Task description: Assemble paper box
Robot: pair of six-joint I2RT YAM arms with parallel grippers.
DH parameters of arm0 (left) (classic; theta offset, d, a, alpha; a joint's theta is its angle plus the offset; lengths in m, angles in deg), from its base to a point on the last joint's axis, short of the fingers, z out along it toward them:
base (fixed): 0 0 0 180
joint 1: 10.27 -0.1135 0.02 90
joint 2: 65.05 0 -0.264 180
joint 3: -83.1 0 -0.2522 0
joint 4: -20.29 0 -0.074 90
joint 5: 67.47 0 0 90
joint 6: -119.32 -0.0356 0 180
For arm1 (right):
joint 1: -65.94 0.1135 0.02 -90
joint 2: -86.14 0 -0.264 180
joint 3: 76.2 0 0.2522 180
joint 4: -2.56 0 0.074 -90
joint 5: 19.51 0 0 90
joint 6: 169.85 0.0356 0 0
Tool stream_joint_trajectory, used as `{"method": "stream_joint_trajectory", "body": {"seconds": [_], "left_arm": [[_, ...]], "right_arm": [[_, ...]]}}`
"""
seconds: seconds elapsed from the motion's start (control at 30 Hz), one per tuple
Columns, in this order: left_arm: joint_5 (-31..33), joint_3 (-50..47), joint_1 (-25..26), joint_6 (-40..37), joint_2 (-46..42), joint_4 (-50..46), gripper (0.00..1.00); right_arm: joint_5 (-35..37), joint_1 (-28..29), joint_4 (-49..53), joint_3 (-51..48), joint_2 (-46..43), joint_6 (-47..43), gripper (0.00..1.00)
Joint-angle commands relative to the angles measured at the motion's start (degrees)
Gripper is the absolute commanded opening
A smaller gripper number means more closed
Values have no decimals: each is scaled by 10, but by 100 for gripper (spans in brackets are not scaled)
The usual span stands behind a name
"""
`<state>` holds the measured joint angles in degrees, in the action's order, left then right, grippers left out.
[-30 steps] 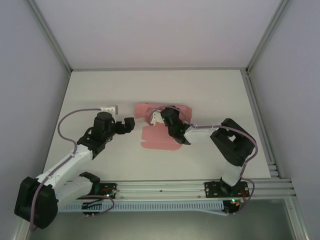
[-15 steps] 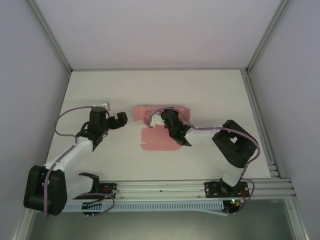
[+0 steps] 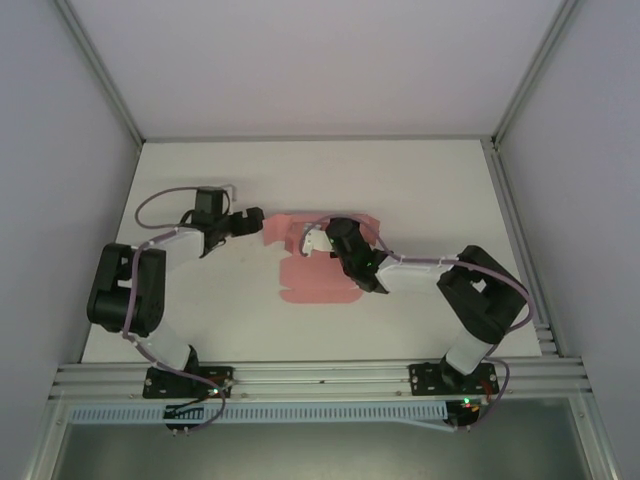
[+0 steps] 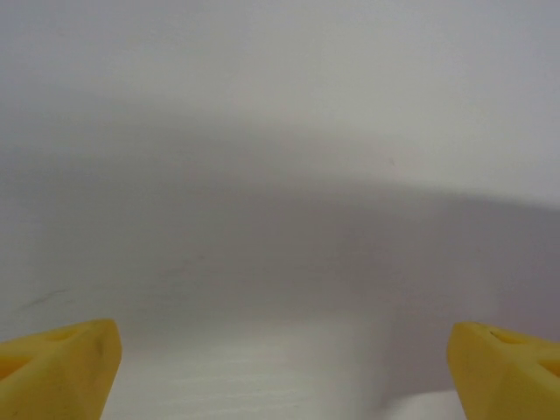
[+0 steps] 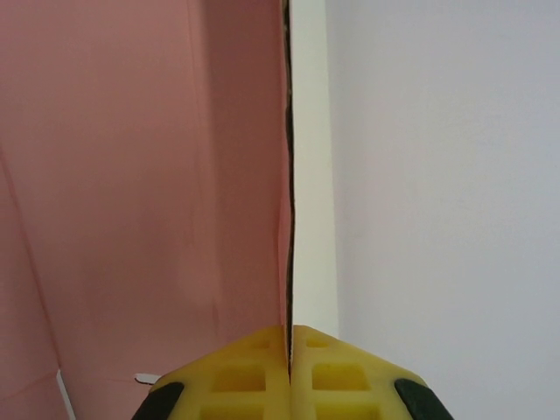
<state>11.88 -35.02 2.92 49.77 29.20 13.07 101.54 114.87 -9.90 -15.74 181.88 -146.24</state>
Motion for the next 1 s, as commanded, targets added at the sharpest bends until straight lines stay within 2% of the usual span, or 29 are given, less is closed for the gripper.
{"method": "stream_joint_trajectory", "body": {"seconds": [0.0, 0.17, 0.3, 0.57, 0.67, 0.87, 0.97], "left_arm": [[-79, 0, 28, -61, -4, 32, 92], [-127, -37, 50, -79, -32, 58, 85], [-128, -60, 72, -103, -58, 60, 73], [-130, -118, 108, -114, -74, 126, 58], [-131, -125, 112, -116, -69, 152, 55], [-129, -155, 137, -115, -48, 249, 56], [-127, -162, 140, -113, -42, 267, 56]], "right_arm": [[-11, 4, 11, -5, -15, 22, 0], [-5, 3, 20, -2, -11, 23, 0], [-6, 3, 23, -4, -16, 30, 0], [-3, 4, 38, -4, -19, 29, 0], [-6, 5, 39, -8, -25, 33, 0], [-6, 11, 44, -17, -31, 40, 0], [4, 19, 42, -28, -31, 31, 0]]}}
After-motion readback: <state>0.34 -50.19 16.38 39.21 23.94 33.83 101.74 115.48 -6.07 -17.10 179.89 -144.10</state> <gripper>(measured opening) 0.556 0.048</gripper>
